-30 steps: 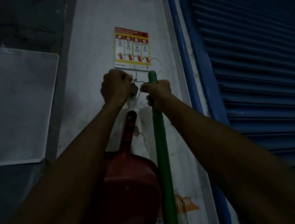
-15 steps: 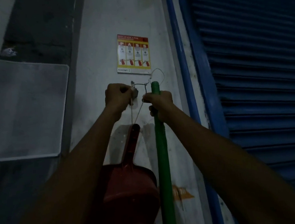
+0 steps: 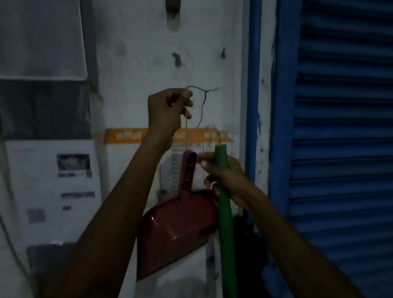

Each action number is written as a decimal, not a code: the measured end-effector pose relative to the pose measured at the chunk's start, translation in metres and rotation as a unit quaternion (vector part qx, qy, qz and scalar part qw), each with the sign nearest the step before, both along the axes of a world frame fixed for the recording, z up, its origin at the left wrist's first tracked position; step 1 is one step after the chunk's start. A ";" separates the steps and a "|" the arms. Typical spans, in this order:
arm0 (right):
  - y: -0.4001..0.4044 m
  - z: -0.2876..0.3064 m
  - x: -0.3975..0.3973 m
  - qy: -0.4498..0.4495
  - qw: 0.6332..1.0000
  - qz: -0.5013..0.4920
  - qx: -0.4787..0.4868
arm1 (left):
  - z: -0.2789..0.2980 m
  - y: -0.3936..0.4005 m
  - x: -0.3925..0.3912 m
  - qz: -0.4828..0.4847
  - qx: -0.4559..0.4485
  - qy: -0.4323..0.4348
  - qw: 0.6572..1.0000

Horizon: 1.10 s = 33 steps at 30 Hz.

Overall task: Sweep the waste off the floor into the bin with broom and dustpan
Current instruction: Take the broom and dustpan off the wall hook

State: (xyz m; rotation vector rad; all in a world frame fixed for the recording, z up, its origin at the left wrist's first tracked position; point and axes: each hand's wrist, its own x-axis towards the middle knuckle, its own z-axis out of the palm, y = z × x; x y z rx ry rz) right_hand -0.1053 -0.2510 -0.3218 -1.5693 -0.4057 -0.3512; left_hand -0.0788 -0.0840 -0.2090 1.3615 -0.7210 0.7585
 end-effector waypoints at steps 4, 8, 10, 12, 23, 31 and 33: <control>0.001 -0.093 -0.034 0.091 0.994 0.026 -0.051 | -0.057 -0.005 -0.036 -0.043 0.019 0.045 0.998; -0.002 -0.162 -0.068 0.145 0.987 0.031 -0.069 | -0.118 0.000 -0.072 -0.064 0.045 0.093 0.993; -0.004 -0.188 -0.086 0.160 0.980 0.000 -0.119 | -0.149 0.007 -0.087 -0.067 0.043 0.117 0.990; -0.007 -0.212 -0.103 0.181 0.970 -0.034 -0.158 | -0.179 0.016 -0.102 -0.063 0.033 0.161 0.984; -0.021 -0.323 -0.216 0.242 0.939 -0.235 -0.070 | -0.340 0.035 -0.184 -0.240 0.021 0.500 0.832; -0.025 -0.364 -0.261 0.251 0.883 -0.396 -0.021 | -0.401 0.025 -0.180 -0.147 0.305 0.530 0.778; -0.017 -0.367 -0.270 0.235 0.872 -0.429 -0.005 | -0.402 0.012 -0.176 -0.134 0.326 0.541 0.764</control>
